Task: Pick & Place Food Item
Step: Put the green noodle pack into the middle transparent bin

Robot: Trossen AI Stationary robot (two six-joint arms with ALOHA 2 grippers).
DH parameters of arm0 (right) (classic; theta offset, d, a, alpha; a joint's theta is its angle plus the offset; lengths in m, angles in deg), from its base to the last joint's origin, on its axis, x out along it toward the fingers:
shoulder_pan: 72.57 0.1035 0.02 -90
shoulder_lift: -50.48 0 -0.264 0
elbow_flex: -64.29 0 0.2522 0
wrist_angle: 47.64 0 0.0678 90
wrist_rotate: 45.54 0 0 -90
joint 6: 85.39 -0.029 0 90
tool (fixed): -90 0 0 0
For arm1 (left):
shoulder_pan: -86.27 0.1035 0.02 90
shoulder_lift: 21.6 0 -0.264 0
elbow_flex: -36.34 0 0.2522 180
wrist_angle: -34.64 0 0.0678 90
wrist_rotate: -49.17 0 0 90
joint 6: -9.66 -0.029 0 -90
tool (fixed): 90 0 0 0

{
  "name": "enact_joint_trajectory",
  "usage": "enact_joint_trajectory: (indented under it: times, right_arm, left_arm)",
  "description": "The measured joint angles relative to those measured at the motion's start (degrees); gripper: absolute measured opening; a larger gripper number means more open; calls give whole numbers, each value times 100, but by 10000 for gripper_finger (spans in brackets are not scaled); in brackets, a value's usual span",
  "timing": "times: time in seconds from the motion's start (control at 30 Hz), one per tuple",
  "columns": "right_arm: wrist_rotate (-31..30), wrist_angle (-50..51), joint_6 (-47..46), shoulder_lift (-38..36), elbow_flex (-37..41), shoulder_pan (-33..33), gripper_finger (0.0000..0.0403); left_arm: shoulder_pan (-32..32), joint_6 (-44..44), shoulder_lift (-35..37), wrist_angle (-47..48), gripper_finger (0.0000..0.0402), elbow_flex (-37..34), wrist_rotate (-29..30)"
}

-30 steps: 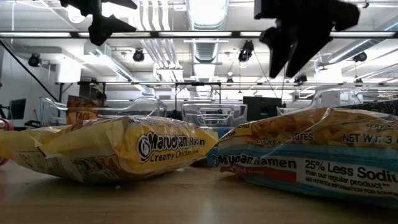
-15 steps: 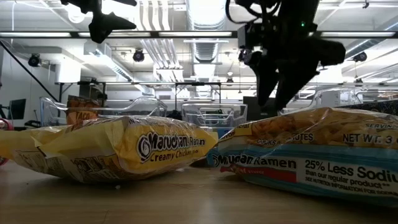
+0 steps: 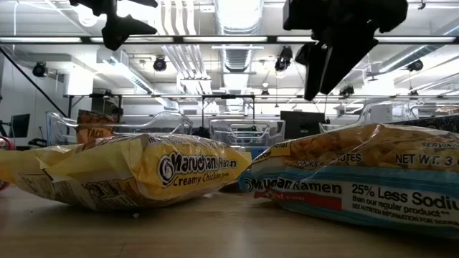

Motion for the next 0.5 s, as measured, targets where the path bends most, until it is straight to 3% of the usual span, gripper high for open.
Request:
enact_joint_trajectory:
  times: [0.07,0.2,0.33,0.5]
  right_arm:
    - [-370,4,209,-72,84,-22,271]
    - [-498,-215,830,40,358,-49,271]
    - [-568,-329,726,376,700,-42,271]
    - [-1248,-899,966,518,995,-7,256]
  left_arm:
    - [1,-2,0,-1,258,0,2]
    - [2,-4,-4,-10,258,0,29]
    - [2,-2,-4,8,258,-2,46]
    - [2,20,-4,10,258,-2,46]
